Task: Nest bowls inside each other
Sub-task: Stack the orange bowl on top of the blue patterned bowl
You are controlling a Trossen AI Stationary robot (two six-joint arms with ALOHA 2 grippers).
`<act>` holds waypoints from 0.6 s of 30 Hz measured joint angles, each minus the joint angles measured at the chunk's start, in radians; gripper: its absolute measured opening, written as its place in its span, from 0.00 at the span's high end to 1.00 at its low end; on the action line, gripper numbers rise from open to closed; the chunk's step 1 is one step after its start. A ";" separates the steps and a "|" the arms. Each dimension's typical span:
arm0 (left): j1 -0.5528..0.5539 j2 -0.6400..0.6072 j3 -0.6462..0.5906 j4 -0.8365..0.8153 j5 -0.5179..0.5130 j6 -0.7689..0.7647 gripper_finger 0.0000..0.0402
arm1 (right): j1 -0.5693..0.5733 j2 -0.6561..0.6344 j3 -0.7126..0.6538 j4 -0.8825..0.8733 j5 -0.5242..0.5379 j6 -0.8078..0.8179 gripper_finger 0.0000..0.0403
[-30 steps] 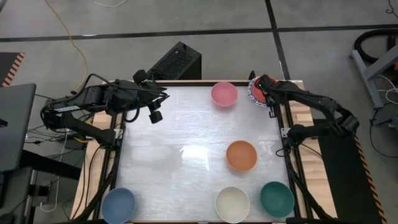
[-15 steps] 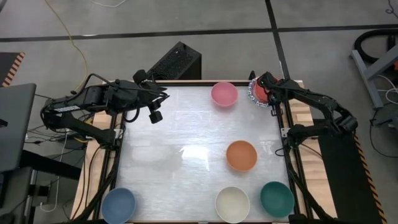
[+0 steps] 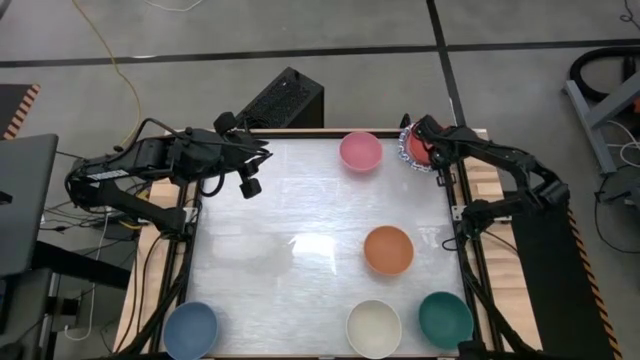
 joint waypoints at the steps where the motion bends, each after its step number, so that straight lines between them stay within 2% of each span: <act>1: 0.000 0.000 0.000 0.000 0.000 0.002 0.71 | 0.000 0.000 0.000 0.001 0.000 0.000 0.94; 18: 0.000 0.000 0.000 0.002 -0.007 0.014 0.71 | 0.001 -0.016 -0.003 0.058 -0.031 -0.140 0.84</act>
